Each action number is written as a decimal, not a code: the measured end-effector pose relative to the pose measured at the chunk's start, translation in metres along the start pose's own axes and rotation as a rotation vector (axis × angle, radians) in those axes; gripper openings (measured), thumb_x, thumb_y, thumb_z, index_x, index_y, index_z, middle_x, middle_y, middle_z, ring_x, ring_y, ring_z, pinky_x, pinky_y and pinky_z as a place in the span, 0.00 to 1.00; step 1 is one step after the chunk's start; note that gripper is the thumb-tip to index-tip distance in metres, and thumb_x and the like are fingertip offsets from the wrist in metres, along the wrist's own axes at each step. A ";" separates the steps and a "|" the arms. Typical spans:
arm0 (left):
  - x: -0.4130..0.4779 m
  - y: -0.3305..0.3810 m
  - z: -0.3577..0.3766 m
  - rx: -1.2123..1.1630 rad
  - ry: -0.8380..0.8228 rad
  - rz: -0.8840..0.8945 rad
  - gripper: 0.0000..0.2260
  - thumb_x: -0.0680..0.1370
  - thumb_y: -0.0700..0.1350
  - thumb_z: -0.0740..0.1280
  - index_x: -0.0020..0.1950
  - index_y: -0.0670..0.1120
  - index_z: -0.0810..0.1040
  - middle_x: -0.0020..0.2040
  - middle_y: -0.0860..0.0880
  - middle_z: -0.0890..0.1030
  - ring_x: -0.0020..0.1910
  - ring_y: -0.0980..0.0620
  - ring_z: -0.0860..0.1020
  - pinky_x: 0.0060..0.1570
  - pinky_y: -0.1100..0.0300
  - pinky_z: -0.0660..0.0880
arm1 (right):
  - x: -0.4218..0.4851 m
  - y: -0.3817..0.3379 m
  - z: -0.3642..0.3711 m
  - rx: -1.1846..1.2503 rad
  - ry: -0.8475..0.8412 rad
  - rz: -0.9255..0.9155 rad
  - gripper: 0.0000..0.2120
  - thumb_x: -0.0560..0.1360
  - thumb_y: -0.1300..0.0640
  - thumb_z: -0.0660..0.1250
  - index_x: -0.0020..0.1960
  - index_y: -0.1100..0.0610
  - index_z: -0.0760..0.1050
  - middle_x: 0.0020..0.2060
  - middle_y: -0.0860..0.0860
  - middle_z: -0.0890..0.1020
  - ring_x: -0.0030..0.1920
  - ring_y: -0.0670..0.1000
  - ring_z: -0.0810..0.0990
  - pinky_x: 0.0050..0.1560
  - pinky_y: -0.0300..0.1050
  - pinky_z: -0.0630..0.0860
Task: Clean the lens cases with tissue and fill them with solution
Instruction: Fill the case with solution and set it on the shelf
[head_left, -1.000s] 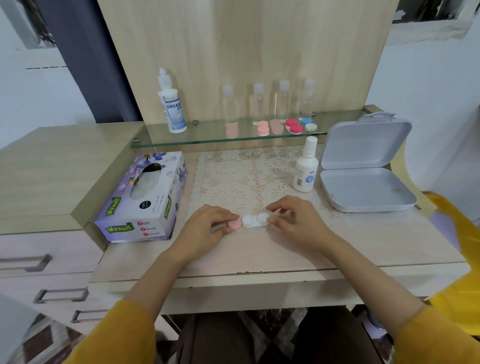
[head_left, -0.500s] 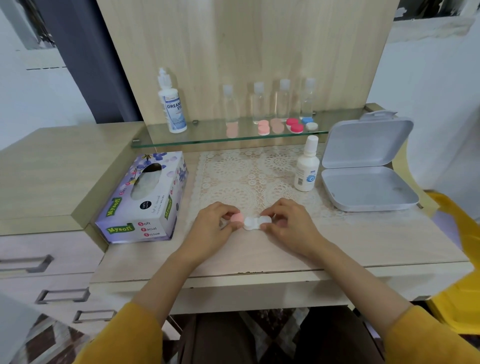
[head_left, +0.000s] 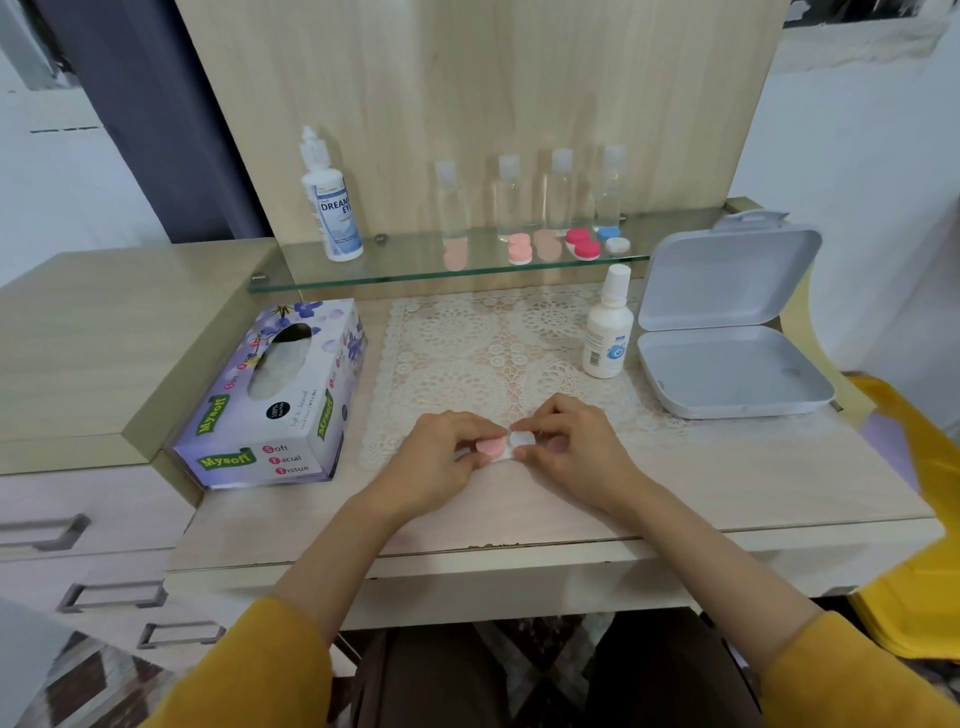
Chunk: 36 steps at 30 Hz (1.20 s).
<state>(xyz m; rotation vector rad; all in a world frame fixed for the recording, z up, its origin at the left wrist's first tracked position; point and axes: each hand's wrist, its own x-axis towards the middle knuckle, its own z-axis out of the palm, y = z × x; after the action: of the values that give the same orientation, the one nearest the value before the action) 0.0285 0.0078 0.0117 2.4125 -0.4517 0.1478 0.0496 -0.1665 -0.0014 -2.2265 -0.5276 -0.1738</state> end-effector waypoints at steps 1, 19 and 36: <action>0.000 0.000 0.000 -0.015 0.001 -0.014 0.14 0.73 0.38 0.69 0.58 0.44 0.79 0.55 0.50 0.80 0.53 0.57 0.75 0.57 0.67 0.70 | 0.000 0.000 0.000 0.004 0.001 0.000 0.11 0.69 0.58 0.73 0.51 0.55 0.82 0.39 0.47 0.74 0.43 0.48 0.73 0.46 0.39 0.69; 0.004 0.002 0.006 0.029 0.054 -0.089 0.10 0.70 0.40 0.72 0.51 0.45 0.82 0.45 0.50 0.75 0.46 0.52 0.74 0.52 0.60 0.71 | 0.000 0.001 0.002 -0.002 0.000 -0.001 0.09 0.69 0.55 0.73 0.48 0.54 0.83 0.39 0.45 0.73 0.42 0.46 0.72 0.44 0.33 0.65; -0.001 0.001 0.005 -0.062 0.072 -0.090 0.13 0.69 0.36 0.72 0.53 0.45 0.82 0.48 0.51 0.79 0.48 0.55 0.77 0.53 0.68 0.72 | 0.000 -0.002 -0.005 -0.004 -0.038 0.031 0.11 0.68 0.57 0.73 0.50 0.56 0.82 0.43 0.49 0.76 0.46 0.48 0.75 0.47 0.37 0.70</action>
<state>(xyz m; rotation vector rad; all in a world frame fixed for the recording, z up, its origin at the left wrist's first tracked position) 0.0267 0.0039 0.0082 2.3539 -0.3098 0.1779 0.0486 -0.1694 0.0035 -2.2448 -0.5133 -0.1171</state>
